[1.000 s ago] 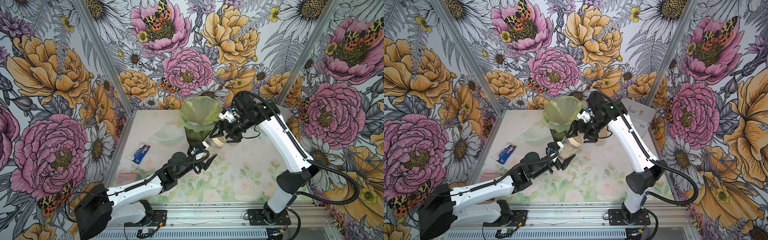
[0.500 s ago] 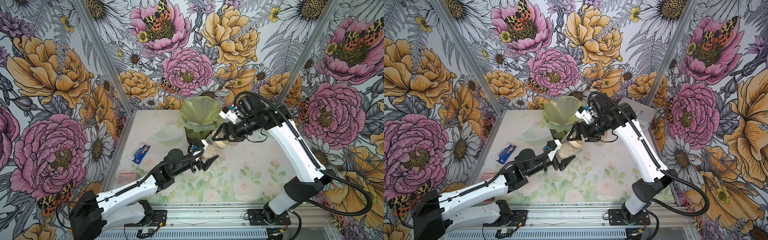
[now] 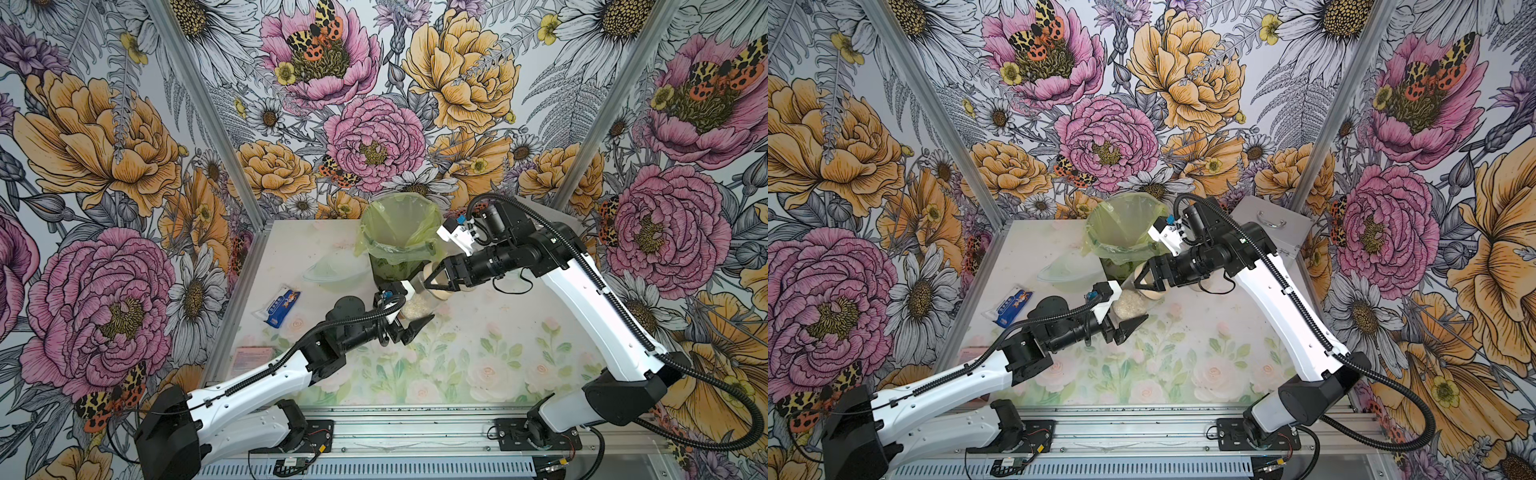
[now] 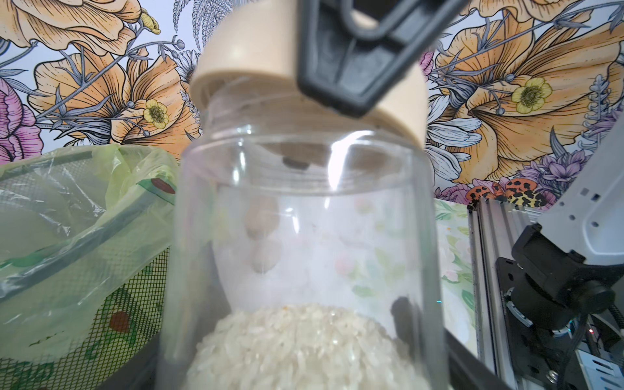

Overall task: Empty moldy rice from jars
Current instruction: Open the lid of the jar, then place the lid at the center of the board.

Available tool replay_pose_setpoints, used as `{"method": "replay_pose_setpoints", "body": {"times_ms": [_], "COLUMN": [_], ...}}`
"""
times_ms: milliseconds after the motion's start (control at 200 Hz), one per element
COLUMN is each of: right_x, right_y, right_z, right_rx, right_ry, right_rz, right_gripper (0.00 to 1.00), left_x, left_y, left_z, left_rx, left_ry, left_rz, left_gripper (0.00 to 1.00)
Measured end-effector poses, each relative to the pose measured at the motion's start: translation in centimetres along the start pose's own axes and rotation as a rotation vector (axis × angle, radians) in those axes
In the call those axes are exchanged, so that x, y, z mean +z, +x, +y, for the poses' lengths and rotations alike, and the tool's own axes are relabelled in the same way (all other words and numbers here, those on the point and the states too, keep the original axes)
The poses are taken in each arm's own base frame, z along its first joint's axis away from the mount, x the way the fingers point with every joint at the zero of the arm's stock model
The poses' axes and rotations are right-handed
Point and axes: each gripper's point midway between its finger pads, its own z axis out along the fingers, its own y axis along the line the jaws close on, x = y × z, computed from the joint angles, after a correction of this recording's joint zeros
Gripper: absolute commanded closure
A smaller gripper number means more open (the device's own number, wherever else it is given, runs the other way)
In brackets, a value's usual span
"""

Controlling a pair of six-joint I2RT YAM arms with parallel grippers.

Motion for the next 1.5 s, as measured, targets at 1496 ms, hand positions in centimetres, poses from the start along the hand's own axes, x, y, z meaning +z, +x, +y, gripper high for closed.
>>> {"method": "replay_pose_setpoints", "body": {"times_ms": [1496], "right_x": [1.1], "right_y": [5.1], "right_z": [-17.0], "right_rx": [0.477], "right_ry": [0.435], "right_rz": [-0.023], "right_gripper": [0.26], "left_x": [-1.5], "left_y": [-4.5], "left_z": [3.5], "left_rx": [0.021], "left_ry": [-0.115], "left_rz": [-0.077], "left_gripper": [1.0]}}
